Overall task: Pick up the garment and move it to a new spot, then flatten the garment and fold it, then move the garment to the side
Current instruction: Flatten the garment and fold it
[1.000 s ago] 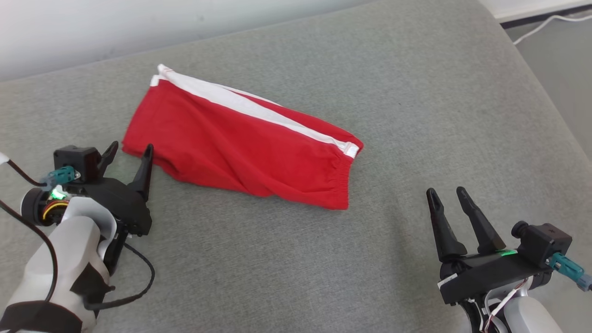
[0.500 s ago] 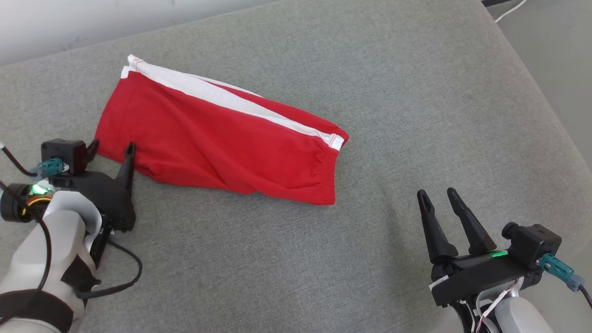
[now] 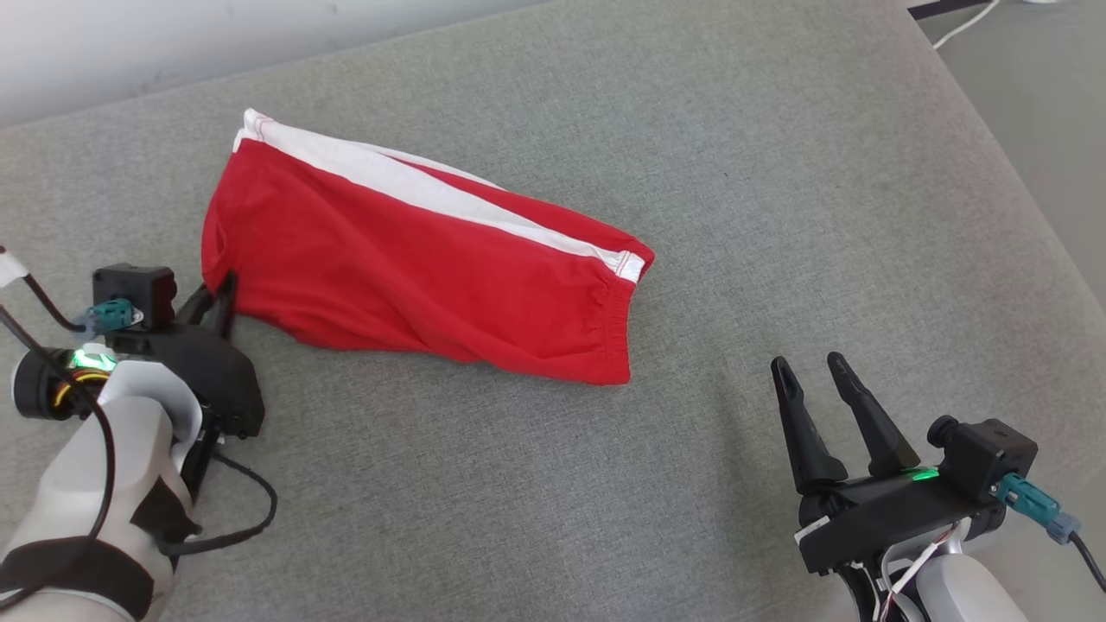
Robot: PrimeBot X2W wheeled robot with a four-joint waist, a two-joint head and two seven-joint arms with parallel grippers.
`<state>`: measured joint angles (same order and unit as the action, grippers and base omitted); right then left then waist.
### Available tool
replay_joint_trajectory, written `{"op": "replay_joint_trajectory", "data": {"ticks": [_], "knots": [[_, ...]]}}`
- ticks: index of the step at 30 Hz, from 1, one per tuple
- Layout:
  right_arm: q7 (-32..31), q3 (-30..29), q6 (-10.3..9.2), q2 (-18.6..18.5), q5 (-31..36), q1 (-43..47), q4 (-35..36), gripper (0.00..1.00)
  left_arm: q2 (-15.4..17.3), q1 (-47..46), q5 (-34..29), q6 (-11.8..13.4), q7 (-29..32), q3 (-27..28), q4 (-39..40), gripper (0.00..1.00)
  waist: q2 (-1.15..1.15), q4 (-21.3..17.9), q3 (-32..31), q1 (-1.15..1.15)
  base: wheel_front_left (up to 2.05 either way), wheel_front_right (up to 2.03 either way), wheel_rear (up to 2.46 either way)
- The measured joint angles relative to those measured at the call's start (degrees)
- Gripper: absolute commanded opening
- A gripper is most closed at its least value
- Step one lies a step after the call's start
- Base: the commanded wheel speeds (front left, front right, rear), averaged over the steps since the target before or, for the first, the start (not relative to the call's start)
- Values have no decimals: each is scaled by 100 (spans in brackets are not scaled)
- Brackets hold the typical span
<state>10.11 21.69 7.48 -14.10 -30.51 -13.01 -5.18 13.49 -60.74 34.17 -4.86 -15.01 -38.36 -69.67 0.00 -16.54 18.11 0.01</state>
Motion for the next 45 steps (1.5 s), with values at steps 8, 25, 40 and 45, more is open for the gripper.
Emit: {"op": "replay_joint_trajectory", "data": {"ticks": [8,25,40,45], "knots": [[48,9,0,14,-9,82,-118,100,-78,621,-1,263,1,283,688,0,0,122,-322,0,0,0,0],[45,-14,0,91,-124,329,-325,100,-212,2323,-93,701,1,1135,2152,0,0,449,-1176,-2,0,0,0],[-62,-240,0,99,-90,489,-222,100,-420,3147,-400,883,1,1504,2956,0,0,742,-1260,-1,0,0,0],[-124,-265,0,92,-70,505,-193,100,-525,3362,-461,900,1,1559,3060,0,0,824,-1276,-1,0,0,0]]}}
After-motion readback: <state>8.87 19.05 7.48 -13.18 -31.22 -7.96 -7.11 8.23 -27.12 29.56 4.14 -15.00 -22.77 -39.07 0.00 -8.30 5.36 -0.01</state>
